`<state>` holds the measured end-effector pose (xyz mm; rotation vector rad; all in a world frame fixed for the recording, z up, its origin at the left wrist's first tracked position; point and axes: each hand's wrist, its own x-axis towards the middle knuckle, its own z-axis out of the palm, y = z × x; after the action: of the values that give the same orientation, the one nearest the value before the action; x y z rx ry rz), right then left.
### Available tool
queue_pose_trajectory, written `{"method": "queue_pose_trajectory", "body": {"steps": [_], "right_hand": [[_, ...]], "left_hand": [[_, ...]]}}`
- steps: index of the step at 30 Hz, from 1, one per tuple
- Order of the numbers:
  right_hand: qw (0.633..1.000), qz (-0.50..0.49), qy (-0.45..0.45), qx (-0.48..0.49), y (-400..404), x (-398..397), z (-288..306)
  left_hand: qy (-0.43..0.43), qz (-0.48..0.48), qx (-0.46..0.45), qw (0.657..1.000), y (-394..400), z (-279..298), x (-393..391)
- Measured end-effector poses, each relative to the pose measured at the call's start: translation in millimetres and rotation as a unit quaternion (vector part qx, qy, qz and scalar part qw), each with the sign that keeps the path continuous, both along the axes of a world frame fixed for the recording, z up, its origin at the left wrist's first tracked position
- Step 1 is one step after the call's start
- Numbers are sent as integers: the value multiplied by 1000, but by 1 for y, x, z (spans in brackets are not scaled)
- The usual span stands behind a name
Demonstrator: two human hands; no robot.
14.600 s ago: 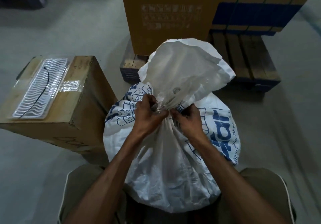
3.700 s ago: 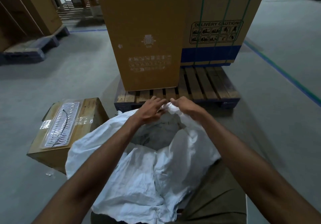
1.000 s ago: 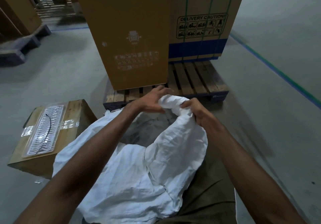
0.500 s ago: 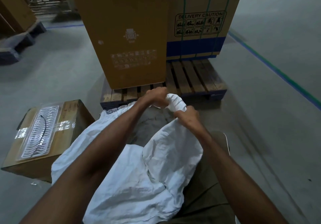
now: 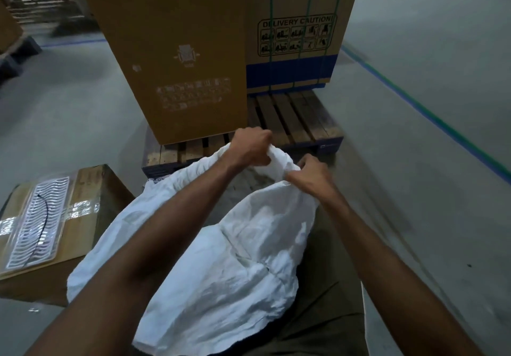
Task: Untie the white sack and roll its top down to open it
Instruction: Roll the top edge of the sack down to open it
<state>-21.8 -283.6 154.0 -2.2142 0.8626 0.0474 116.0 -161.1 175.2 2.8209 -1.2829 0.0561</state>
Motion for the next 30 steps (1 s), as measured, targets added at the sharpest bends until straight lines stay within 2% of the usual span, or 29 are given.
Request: {"method": "queue_pose_trajectory", "body": {"steps": [1, 3, 5, 7, 11, 13, 17, 21, 23, 25, 28, 30], "right_hand": [[1000, -26, -1, -2, 3, -3, -6], [990, -62, 16, 127, 4, -4, -16], [961, -68, 56, 263, 4, -5, -18], [946, -65, 71, 309, 4, -8, -18], [945, -51, 70, 317, 5, -13, -23], [952, -40, 42, 300, 0, -13, -21], [974, -5, -39, 222, -22, -16, -3], [994, 18, -61, 93, -42, -11, 9], [995, 7, -79, 66, -45, -6, 12], [992, 2, -86, 92, -46, -5, 17], [985, 34, -59, 156, -44, -6, 20], [977, 71, -60, 191, -46, -8, 15]], "left_hand": [[8, 15, 1, 1000, 0, 2, 4], [20, 35, -9, 999, 4, 3, 9], [36, 34, -15, 999, 8, -1, 11], [42, 22, -22, 999, 11, -6, 12], [43, 11, -65, 997, 12, -6, 13], [35, 16, -73, 997, 13, -7, 16], [8, 12, -79, 997, 18, -12, 18], [10, -4, -86, 996, 17, -18, 13], [20, -25, -69, 997, 11, -22, 7], [-4, -68, -62, 996, 3, -23, -3], [-61, -194, -95, 974, -10, -19, -18], [-41, -224, -83, 970, -14, -18, -27]]}}
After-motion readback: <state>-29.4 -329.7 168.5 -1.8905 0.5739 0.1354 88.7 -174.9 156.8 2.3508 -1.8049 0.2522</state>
